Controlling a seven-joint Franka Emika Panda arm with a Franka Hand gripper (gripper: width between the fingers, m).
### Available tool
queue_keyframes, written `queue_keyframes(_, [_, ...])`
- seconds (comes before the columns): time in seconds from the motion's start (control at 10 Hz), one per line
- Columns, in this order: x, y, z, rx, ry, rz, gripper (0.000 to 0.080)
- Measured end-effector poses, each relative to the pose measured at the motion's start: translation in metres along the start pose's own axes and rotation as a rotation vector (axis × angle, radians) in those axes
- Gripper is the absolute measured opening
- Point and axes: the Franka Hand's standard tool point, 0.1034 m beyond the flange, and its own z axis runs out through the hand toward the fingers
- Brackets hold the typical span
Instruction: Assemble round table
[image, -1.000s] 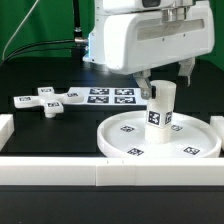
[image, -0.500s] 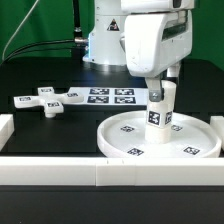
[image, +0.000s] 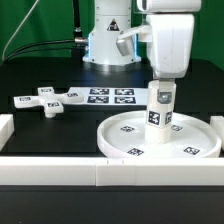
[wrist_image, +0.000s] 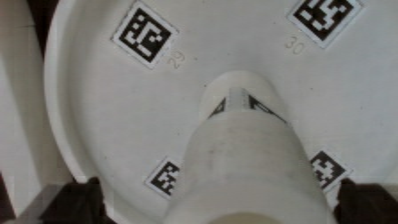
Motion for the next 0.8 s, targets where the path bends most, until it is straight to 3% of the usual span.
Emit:
queue_keyframes(0.4, [-0.0037,-0.0004,0.0034,-0.003,-0.031,-0.250,0.0649])
queue_keyframes(0.8, [-0.0027,-0.0007,0.0035,-0.004,-0.032,-0.241,0.0649])
